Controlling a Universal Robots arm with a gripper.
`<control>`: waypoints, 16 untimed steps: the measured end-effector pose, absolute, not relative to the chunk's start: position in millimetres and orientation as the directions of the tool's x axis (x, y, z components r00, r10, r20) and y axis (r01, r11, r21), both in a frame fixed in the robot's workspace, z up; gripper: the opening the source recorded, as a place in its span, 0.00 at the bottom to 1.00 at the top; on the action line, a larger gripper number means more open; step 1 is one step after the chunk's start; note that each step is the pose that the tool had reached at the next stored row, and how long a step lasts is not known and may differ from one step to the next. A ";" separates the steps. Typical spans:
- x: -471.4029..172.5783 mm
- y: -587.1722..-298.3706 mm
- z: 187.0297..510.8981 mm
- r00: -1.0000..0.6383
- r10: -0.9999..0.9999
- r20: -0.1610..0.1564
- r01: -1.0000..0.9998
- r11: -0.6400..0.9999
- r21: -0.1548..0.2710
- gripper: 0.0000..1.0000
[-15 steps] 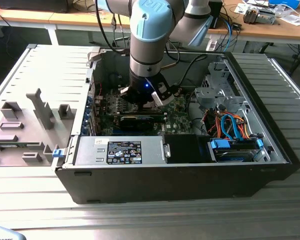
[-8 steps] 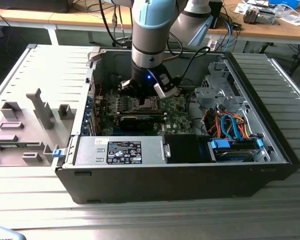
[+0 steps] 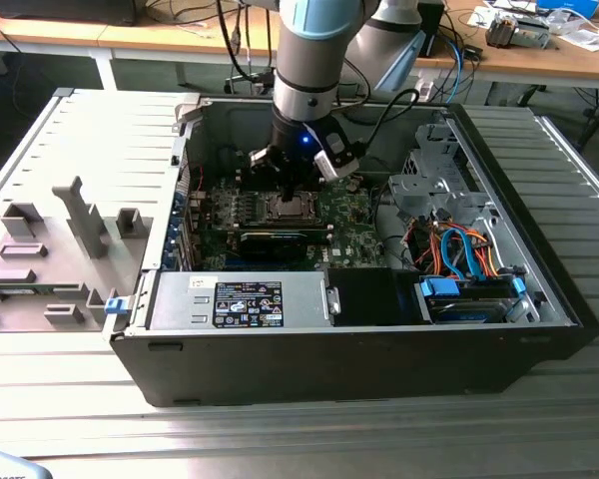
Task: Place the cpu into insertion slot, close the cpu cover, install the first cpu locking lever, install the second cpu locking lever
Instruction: 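Install the second cpu locking lever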
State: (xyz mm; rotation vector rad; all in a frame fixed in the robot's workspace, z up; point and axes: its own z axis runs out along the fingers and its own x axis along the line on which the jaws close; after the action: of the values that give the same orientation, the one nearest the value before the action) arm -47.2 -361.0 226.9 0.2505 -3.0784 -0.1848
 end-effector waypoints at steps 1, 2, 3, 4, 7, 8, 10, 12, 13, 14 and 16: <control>-44.7 -357.9 227.0 -0.986 -0.164 0.042 -0.158 0.981 0.116 0.11; -42.6 -355.2 227.5 -0.986 -0.163 0.046 -0.157 0.982 0.108 0.11; -40.3 -352.4 228.6 -0.985 -0.162 0.052 -0.157 0.983 0.094 0.11; -39.3 -351.1 229.1 -0.985 -0.162 0.055 -0.157 0.984 0.086 0.11; -36.2 -346.6 230.9 -0.985 -0.160 0.066 -0.157 0.986 0.059 0.11; -35.4 -345.5 231.6 -0.985 -0.160 0.068 -0.156 0.986 0.051 0.11; -33.8 -342.4 233.8 -0.985 -0.158 0.075 -0.156 0.987 0.029 0.11; -31.8 -339.1 235.1 -0.984 -0.156 0.082 -0.156 0.988 0.009 0.11; -30.6 -336.7 236.5 -0.984 -0.155 0.087 -0.156 0.988 -0.007 0.11; -29.6 -334.3 238.2 -0.984 -0.153 0.092 -0.156 0.987 -0.025 0.11; -28.5 -332.2 241.7 -0.984 -0.152 0.096 -0.156 0.987 -0.042 0.11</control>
State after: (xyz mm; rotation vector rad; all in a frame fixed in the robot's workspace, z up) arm -28.5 -332.2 241.7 0.2361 -3.0384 0.0760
